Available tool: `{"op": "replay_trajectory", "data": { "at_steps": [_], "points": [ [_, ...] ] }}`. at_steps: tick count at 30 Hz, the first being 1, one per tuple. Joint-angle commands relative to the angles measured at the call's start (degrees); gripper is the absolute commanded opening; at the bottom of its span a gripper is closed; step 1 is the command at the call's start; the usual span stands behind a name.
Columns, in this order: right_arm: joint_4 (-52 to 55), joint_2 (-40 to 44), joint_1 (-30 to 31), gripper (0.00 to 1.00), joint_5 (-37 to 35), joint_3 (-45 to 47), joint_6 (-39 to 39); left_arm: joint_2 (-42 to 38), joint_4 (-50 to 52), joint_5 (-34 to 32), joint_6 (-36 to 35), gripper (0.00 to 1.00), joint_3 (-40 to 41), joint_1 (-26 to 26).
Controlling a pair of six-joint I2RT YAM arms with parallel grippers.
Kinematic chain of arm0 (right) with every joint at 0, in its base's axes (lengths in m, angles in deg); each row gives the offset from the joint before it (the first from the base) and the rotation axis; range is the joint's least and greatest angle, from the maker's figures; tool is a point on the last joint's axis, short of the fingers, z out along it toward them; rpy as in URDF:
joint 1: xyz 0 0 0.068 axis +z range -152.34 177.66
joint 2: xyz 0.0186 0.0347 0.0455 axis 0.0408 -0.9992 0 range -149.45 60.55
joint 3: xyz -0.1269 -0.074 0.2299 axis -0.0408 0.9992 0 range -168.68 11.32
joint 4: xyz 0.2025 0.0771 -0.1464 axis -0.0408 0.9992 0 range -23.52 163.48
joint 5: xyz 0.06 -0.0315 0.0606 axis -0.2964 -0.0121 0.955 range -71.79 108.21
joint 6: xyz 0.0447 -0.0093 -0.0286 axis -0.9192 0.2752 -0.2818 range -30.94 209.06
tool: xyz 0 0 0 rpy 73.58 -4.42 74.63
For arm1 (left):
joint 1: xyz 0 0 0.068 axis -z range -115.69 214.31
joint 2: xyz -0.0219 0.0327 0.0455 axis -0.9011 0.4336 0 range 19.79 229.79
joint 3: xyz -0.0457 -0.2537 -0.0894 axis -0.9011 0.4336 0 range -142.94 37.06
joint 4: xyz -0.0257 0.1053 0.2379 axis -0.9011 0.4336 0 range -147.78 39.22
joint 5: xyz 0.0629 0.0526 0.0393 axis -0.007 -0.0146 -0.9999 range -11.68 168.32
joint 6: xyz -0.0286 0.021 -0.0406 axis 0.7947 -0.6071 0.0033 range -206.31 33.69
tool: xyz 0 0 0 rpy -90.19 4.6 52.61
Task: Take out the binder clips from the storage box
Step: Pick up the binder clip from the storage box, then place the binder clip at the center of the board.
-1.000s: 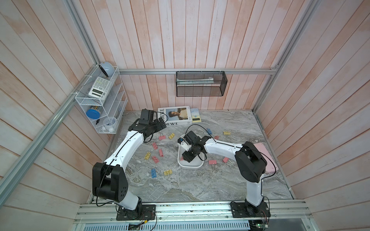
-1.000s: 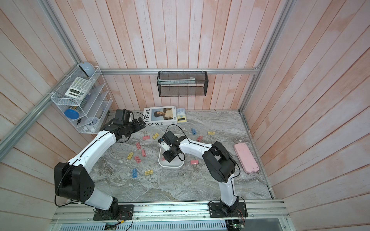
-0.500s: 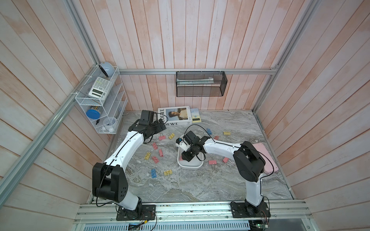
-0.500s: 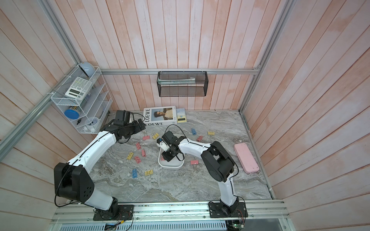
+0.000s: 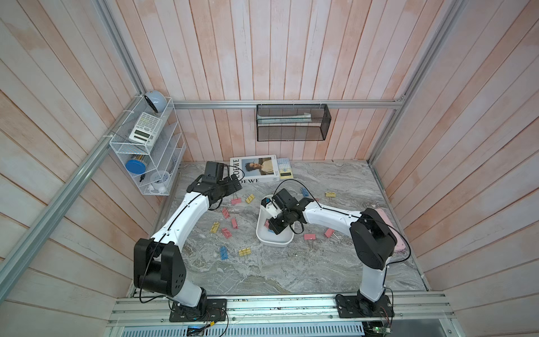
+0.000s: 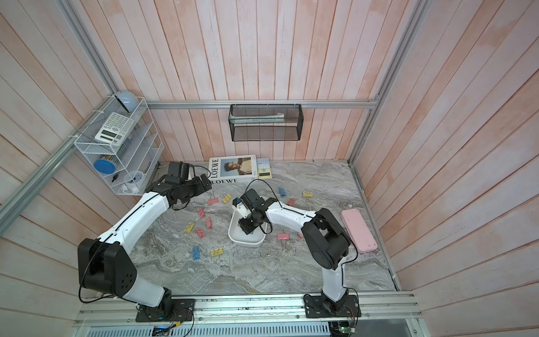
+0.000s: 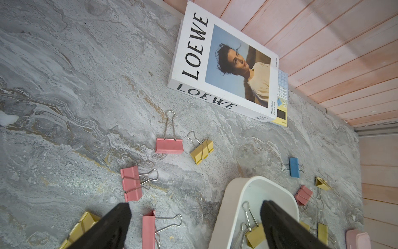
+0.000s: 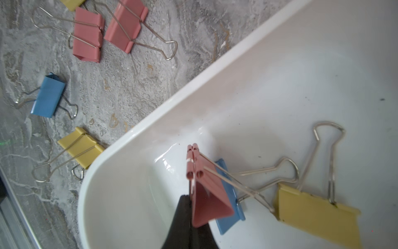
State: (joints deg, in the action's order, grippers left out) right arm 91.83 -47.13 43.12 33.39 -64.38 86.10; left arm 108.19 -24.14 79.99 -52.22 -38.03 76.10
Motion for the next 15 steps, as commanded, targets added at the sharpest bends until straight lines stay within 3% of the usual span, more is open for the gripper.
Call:
{"op": "replay_trajectory", "data": {
  "at_steps": [1, 8, 15],
  "points": [
    [-0.02, 4.72, -1.60, 0.00, 0.51, 1.14, -1.84, -1.90, -0.77, 0.83, 0.41, 1.00, 0.84, -0.10],
    [-0.11, 11.65, -8.60, 0.00, 0.72, 2.56, -7.00, -3.69, -0.37, 0.27, 0.91, 1.00, 1.02, 0.75],
    [-2.90, 12.84, -20.86, 0.00, 1.96, 5.52, -14.45, -6.91, 1.32, -1.90, 0.15, 1.00, 2.09, 2.94]
  ]
}}
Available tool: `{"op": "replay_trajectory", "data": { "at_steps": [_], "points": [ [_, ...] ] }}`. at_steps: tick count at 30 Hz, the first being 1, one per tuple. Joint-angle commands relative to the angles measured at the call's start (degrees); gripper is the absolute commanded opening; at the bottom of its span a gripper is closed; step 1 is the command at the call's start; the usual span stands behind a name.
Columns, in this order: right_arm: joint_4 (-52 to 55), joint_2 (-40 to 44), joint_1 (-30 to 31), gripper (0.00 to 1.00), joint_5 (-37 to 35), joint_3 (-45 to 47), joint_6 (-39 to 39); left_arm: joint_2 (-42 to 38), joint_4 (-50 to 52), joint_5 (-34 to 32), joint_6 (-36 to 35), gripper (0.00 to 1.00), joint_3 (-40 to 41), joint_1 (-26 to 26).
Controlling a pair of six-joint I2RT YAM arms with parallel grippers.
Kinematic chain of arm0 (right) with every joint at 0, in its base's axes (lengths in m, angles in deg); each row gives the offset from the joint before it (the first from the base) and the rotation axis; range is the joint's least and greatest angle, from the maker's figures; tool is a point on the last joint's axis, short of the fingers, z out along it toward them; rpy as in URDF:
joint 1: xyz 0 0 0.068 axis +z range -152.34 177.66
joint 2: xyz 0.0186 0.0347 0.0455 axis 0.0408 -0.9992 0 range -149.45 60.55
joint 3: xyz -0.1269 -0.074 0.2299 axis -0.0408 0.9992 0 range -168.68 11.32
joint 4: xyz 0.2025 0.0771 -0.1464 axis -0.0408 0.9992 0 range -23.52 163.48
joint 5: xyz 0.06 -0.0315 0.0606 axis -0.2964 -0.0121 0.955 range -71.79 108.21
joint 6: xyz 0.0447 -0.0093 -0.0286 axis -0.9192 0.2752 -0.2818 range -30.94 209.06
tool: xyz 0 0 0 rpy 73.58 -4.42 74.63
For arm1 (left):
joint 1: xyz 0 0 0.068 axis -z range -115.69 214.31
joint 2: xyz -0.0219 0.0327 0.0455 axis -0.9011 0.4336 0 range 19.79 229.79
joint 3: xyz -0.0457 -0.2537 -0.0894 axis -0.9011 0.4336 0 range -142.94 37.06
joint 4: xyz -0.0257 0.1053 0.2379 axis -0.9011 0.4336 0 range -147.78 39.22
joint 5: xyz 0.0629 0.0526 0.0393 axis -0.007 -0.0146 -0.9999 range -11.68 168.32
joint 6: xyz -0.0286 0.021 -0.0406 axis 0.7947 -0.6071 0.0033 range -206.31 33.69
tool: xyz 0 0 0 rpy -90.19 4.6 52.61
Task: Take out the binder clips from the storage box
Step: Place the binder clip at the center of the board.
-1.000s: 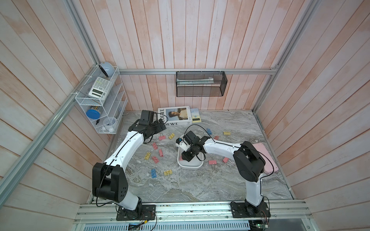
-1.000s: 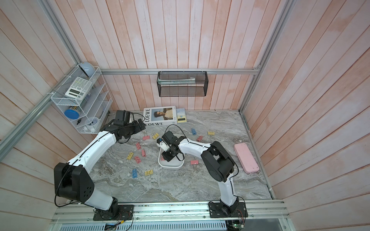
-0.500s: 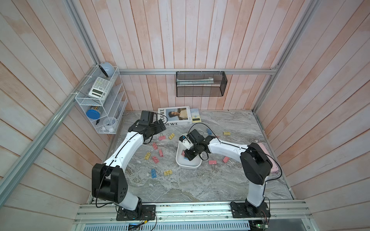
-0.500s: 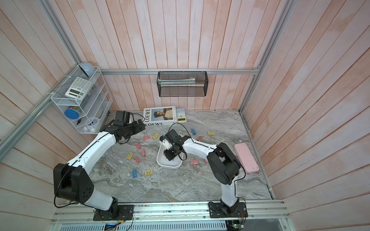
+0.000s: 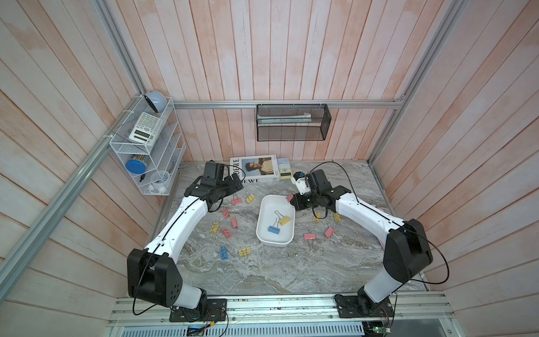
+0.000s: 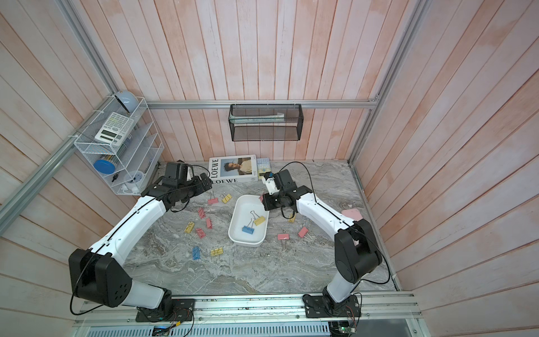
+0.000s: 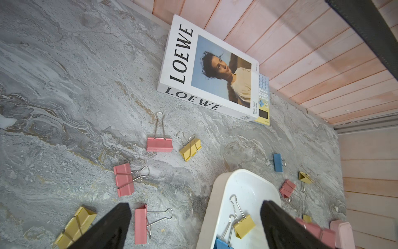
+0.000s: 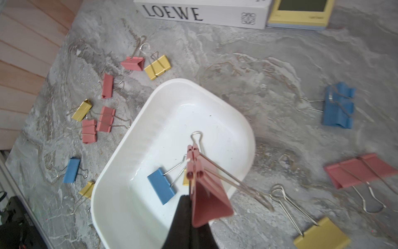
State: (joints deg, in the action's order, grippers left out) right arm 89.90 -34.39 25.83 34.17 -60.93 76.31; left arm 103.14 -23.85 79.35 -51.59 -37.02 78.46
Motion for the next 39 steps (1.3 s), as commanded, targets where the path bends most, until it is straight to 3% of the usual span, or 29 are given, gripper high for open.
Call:
{"op": "replay_trajectory", "data": {
  "at_steps": [1, 12, 18, 28, 29, 31, 35, 39],
  "points": [
    [-1.63, -0.06, -5.11, 0.00, 1.24, 2.40, -5.50, -2.24, 1.15, -1.38, -0.44, 1.00, 1.30, 0.71],
    [-9.71, -12.29, -20.20, 0.00, 9.48, -3.55, -17.28, -4.22, 2.63, -2.50, -0.72, 1.00, 2.02, 1.98],
    [-11.75, -20.37, -22.54, 0.00, 13.44, -9.47, -20.48, -3.90, 4.31, -3.83, -2.49, 1.00, 0.58, 2.29],
    [-20.12, -28.12, -24.75, 0.00, 19.50, -11.29, -30.01, -3.71, 4.74, -4.98, -2.37, 1.00, 0.43, 2.32],
    [-20.34, -28.38, -25.07, 0.01, 19.49, -11.27, -30.21, -3.64, 4.74, -4.91, -2.31, 1.00, 0.53, 2.33],
    [-19.81, -28.68, -25.69, 0.14, 19.42, -11.53, -30.47, -3.63, 4.74, -4.99, -2.21, 1.00, 0.52, 2.44],
    [-17.39, -28.25, -26.65, 0.20, 18.72, -12.11, -29.34, -3.59, 4.59, -4.92, -2.00, 1.00, 0.63, 2.59],
    [-11.82, -26.18, -26.85, 0.36, 15.02, -13.33, -26.17, -3.21, 4.30, -4.61, -1.98, 1.00, 0.44, 2.86]
  ]
}}
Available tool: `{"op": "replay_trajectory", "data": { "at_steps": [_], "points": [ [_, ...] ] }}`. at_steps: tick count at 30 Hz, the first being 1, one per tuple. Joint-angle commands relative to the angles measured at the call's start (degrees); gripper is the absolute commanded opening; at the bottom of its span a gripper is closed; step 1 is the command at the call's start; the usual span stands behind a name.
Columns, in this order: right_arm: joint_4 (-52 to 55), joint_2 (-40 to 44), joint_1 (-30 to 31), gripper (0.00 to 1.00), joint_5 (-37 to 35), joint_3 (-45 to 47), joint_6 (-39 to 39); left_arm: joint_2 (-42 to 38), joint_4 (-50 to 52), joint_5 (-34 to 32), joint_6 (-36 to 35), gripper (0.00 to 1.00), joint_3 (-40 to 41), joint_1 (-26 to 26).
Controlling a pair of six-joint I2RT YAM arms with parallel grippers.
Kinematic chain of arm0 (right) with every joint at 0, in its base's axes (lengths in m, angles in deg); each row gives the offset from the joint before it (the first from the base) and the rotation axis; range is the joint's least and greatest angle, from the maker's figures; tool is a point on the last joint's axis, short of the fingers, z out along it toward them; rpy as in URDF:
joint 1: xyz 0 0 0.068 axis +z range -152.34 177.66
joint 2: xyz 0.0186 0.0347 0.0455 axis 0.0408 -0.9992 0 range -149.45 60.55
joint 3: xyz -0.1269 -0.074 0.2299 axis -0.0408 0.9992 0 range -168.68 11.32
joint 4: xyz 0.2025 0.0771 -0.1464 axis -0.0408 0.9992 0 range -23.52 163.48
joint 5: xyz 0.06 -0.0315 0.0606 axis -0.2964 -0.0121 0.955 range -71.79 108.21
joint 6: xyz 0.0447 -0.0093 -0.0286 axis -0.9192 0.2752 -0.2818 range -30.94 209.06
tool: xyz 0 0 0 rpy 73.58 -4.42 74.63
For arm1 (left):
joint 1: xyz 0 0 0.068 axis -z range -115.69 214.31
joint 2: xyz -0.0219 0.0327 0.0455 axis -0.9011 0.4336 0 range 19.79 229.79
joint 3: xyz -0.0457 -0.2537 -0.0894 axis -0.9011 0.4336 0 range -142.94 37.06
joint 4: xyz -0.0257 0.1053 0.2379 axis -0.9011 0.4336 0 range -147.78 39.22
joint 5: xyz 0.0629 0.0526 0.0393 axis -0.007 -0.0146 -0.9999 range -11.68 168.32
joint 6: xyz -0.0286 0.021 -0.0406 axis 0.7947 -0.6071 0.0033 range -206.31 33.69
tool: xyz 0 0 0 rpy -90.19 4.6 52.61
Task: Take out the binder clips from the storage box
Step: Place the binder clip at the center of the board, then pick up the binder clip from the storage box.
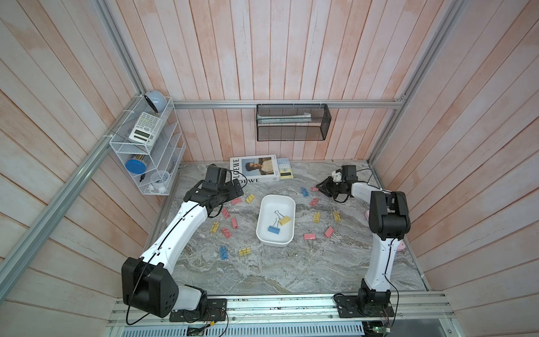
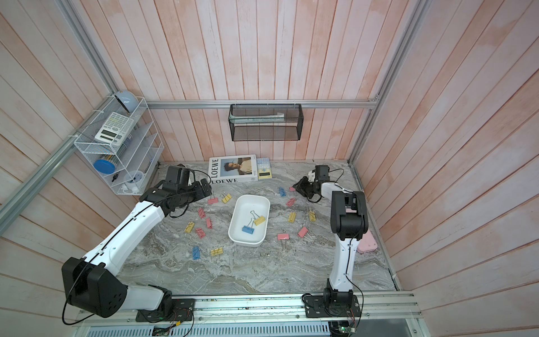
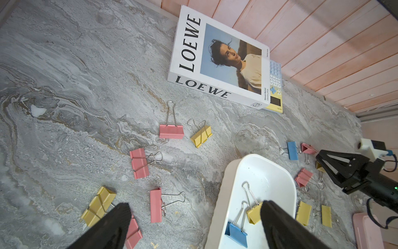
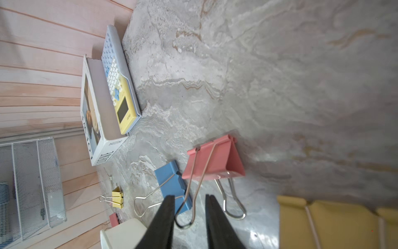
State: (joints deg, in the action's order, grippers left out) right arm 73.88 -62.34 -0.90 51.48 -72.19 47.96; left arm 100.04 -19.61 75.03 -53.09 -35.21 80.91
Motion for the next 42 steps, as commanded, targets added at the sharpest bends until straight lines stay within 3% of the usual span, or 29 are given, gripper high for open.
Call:
{"op": "replay_trajectory", "data": {
  "at_steps": [1, 3, 10, 19, 24, 30, 42],
  "points": [
    [4.97, 2.43, -0.10, 0.40, -2.98, -1.99, 2.71, -0.10, 0.06, -0.23, -0.41, 1.00, -1.30, 0.51],
    [6.56, 4.42, -0.12, 0.46, -4.67, -1.76, 3.75, -0.14, 0.06, -0.31, -0.51, 1.00, -1.38, 0.80],
    [12.25, 13.32, 1.49, 0.48, -10.13, 1.76, 8.49, -0.38, 0.00, -1.22, -0.92, 1.00, -0.85, 2.99],
    [20.47, 21.06, 13.99, 0.47, -17.56, 3.32, 16.47, -2.13, -3.58, -3.66, 1.97, 1.00, 3.84, 6.34],
    [26.05, 18.39, 23.25, 0.43, -22.11, -0.94, 21.85, -2.81, -4.45, -2.23, 3.62, 1.00, 5.99, 7.28],
    [29.86, 12.70, 29.65, 0.37, -24.18, -5.53, 25.15, -4.68, -6.43, -2.48, 6.92, 1.00, 10.05, 11.02],
    [39.65, 0.07, 33.99, 0.30, -26.33, -15.55, 30.23, -9.29, -6.69, -2.75, 10.12, 1.00, 17.75, 13.55]
  ]
}}
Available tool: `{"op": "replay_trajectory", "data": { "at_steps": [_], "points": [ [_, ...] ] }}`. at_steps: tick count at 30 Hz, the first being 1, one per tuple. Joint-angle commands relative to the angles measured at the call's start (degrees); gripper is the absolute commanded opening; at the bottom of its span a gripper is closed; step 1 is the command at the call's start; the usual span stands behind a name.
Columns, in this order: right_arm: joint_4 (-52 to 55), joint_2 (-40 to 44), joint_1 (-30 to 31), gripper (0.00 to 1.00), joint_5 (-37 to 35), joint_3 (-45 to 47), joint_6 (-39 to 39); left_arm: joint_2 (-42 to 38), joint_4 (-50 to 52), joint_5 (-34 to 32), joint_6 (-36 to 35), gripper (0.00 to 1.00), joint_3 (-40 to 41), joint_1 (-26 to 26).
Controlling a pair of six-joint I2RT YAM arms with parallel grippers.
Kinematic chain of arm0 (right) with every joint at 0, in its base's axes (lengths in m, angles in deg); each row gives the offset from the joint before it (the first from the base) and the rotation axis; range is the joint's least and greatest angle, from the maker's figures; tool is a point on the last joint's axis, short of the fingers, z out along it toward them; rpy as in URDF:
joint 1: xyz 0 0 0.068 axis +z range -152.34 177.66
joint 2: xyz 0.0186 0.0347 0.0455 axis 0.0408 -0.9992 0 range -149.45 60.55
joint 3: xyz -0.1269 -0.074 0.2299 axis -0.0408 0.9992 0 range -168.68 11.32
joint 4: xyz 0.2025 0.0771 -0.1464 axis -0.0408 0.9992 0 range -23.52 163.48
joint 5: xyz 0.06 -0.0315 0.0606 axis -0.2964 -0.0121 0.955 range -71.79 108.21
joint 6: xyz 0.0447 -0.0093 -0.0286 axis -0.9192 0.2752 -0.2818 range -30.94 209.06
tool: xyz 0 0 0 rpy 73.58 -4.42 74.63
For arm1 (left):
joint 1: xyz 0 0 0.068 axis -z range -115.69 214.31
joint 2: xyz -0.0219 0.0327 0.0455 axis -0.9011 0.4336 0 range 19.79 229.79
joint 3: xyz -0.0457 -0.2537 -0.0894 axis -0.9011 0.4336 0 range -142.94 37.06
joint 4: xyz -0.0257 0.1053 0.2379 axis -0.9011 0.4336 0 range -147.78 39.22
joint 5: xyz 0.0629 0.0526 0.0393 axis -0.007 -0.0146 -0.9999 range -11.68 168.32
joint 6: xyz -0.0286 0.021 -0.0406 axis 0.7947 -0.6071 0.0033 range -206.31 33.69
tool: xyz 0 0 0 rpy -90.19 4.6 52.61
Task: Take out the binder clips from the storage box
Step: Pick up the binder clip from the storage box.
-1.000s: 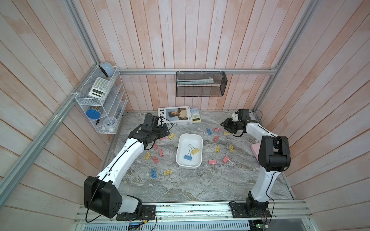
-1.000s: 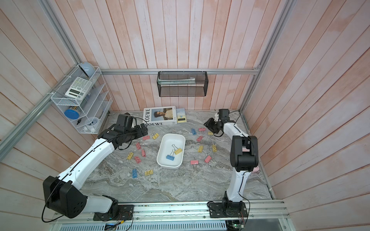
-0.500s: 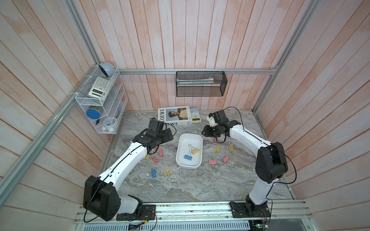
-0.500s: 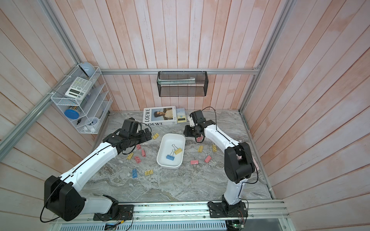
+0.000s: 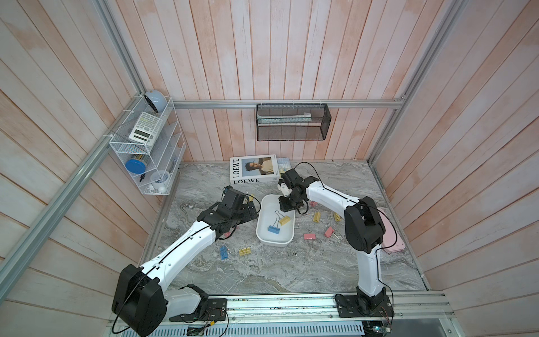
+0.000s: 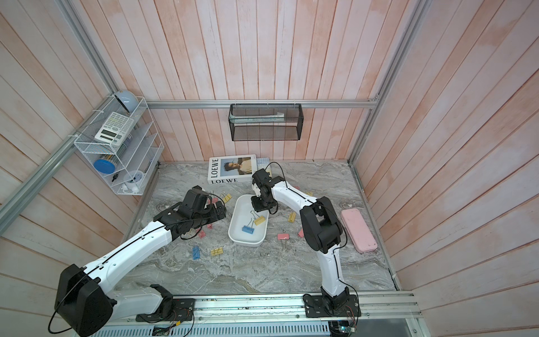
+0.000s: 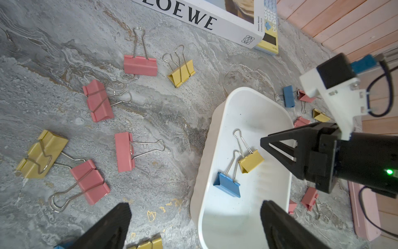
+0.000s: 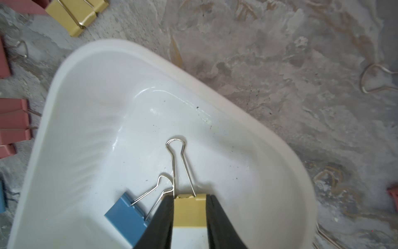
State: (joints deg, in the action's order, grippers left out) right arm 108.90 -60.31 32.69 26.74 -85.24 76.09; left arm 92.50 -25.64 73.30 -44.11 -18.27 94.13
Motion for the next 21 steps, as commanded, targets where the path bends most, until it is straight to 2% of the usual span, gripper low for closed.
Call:
{"op": "replay_trajectory", "data": {
  "at_steps": [1, 15, 21],
  "points": [
    [4.91, -2.71, 0.46, 0.30, -1.57, -2.88, 2.31, -2.01, -0.58, -1.12, 1.14, 1.00, 0.92, 0.32],
    [10.24, -9.59, 2.59, 0.29, -5.27, -9.84, 5.28, -2.58, -0.14, -1.45, 1.05, 1.00, 1.27, 0.30],
    [11.96, -11.47, 2.67, 0.25, -6.55, -12.07, 5.24, -2.84, 0.38, -1.73, 1.05, 1.00, 1.25, 0.30]
  ]
}}
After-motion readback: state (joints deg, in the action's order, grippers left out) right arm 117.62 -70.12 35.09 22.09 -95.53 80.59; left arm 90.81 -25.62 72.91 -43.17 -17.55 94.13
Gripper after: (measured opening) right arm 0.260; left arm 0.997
